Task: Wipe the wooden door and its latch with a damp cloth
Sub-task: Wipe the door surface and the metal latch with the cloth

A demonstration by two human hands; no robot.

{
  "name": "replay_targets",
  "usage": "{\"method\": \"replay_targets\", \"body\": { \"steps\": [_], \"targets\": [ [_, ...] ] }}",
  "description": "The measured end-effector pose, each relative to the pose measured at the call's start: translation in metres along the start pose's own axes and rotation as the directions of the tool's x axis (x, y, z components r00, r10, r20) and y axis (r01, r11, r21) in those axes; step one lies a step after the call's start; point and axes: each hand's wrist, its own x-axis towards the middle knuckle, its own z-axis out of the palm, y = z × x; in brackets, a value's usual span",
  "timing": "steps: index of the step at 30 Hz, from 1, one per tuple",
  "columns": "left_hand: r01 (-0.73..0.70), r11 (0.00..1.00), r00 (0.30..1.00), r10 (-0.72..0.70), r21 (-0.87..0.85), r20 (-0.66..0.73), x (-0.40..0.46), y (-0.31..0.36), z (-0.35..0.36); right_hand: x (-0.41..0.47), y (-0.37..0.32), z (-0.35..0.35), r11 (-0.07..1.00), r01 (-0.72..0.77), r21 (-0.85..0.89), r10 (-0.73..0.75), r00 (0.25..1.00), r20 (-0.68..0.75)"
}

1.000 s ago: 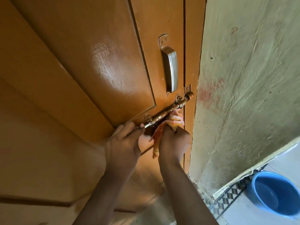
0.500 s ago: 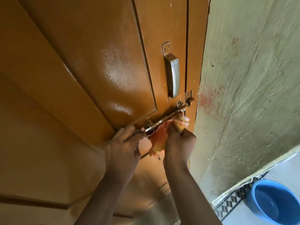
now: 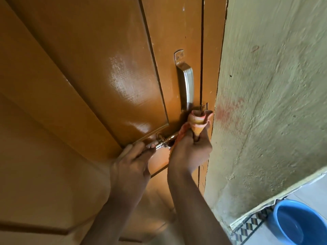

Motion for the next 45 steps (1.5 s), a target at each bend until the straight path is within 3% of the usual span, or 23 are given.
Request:
{"method": "replay_targets", "body": {
  "steps": [2,5,10,15,19,21,24,25,28,30,32,33,34,37,38,42,43,45],
  "targets": [
    [0.013,0.999,1.0,-0.013,-0.036,0.006,-0.001,-0.001,0.001,-0.014,0.01,-0.002,0.988,0.137,-0.077,-0.131,0.988,0.081],
    [0.012,0.999,1.0,-0.011,-0.039,0.012,-0.002,-0.002,0.001,-0.024,0.021,-0.018,0.963,0.263,-0.059,-0.242,0.941,0.237],
    [0.025,1.0,0.999,-0.024,-0.019,0.043,-0.001,-0.003,-0.001,0.013,0.019,-0.013,0.897,0.427,-0.113,-0.408,0.899,0.159],
    [0.011,1.0,0.998,-0.01,-0.025,0.064,0.001,-0.001,-0.005,-0.001,0.033,-0.026,0.726,0.671,-0.152,-0.573,0.712,0.407],
    [0.007,1.0,0.997,-0.005,-0.022,0.074,0.002,-0.002,-0.006,0.029,0.031,-0.023,0.761,0.612,-0.217,-0.556,0.787,0.268],
    [0.014,1.0,0.996,-0.012,-0.02,0.089,0.001,-0.001,-0.006,0.009,0.033,-0.025,0.681,0.694,-0.234,-0.583,0.707,0.4],
    [0.029,0.999,0.995,-0.027,-0.02,0.093,-0.001,0.002,-0.008,0.017,0.041,-0.044,0.484,0.852,-0.2,-0.637,0.5,0.587],
    [0.029,0.999,0.996,-0.027,-0.019,0.09,0.0,0.003,-0.009,0.031,0.042,-0.047,0.46,0.86,-0.22,-0.645,0.494,0.583],
    [0.038,0.999,0.994,-0.037,-0.005,0.1,0.001,0.003,-0.01,0.042,0.038,-0.042,0.521,0.798,-0.304,-0.608,0.597,0.523],
    [0.039,0.999,0.994,-0.039,-0.003,0.1,0.0,0.003,-0.01,0.022,0.04,-0.041,0.448,0.856,-0.258,-0.599,0.502,0.624],
    [0.031,1.0,0.995,-0.03,-0.003,0.095,0.0,0.004,-0.01,0.02,0.046,-0.05,0.322,0.938,-0.128,-0.6,0.307,0.739],
    [0.025,1.0,0.996,-0.025,-0.002,0.091,0.0,0.004,-0.011,0.03,0.046,-0.054,0.269,0.959,-0.093,-0.605,0.243,0.758],
    [0.022,1.0,0.996,-0.021,-0.001,0.088,0.001,0.004,-0.011,0.043,0.045,-0.057,0.245,0.964,-0.103,-0.619,0.237,0.749],
    [0.028,1.0,0.996,-0.027,-0.003,0.089,0.002,0.003,-0.011,0.055,0.042,-0.055,0.421,0.871,-0.254,-0.624,0.481,0.616],
    [0.032,0.999,0.996,-0.032,-0.005,0.085,0.001,0.003,-0.01,0.043,0.043,-0.053,0.448,0.861,-0.24,-0.62,0.493,0.61],
    [0.028,1.0,0.997,-0.026,-0.014,0.07,0.0,0.004,-0.011,0.017,0.055,-0.06,0.326,0.945,0.011,-0.602,0.199,0.773],
    [0.031,0.999,0.997,-0.03,-0.011,0.071,0.001,0.004,-0.011,0.027,0.055,-0.061,0.332,0.943,-0.011,-0.612,0.224,0.758],
    [0.036,0.999,0.996,-0.036,0.002,0.076,0.001,0.004,-0.011,0.049,0.054,-0.059,0.475,0.864,-0.165,-0.644,0.469,0.604]
  ]
}}
